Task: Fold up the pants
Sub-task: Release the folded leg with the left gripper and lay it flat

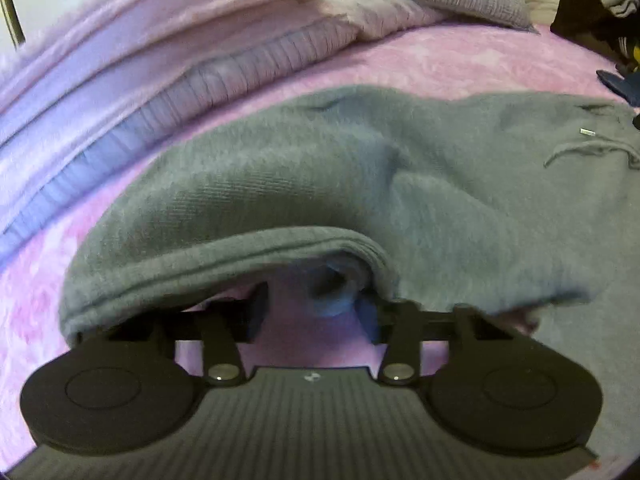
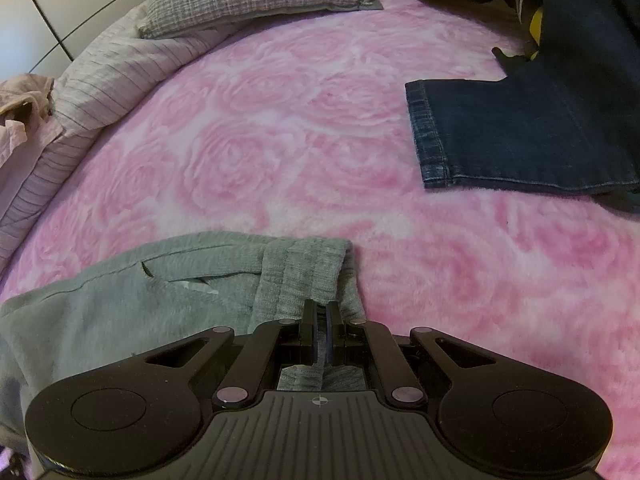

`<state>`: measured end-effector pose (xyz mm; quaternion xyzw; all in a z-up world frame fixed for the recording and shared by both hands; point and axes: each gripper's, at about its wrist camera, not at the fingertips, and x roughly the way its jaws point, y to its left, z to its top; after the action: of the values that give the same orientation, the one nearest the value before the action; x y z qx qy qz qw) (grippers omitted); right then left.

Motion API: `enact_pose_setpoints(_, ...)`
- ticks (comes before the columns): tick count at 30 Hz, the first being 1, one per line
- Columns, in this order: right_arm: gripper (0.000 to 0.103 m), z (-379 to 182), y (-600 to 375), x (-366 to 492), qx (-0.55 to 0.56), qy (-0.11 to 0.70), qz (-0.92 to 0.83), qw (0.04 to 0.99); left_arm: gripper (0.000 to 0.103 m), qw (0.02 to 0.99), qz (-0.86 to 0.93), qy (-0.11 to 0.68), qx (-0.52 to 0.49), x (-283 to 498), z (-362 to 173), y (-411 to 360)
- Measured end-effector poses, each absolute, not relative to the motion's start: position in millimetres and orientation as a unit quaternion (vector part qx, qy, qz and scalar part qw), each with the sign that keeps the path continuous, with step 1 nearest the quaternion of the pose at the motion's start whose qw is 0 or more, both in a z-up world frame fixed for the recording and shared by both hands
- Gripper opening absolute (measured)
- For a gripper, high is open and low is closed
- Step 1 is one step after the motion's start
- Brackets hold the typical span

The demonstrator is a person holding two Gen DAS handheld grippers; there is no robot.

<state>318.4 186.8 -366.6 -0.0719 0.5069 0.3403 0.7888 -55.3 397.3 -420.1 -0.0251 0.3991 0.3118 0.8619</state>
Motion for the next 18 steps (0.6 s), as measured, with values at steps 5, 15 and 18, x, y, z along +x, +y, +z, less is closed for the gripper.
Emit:
enact_pose_setpoints(5, 0.0, -367, 186, 318, -0.07, 0.507, 0.34, 0.789, 0.005, 0.845, 0.338, 0.408, 0.068, -57, -402, 406)
enact_pose_setpoints(15, 0.0, -365, 187, 319, -0.069, 0.511, 0.336, 0.788, 0.005, 0.708, 0.471, 0.419, 0.318, -158, -305, 431)
enact_pose_setpoints(18, 0.0, -365, 187, 320, -0.069, 0.512, 0.337, 0.787, 0.006, 0.672, 0.519, 0.441, 0.291, -199, -293, 431)
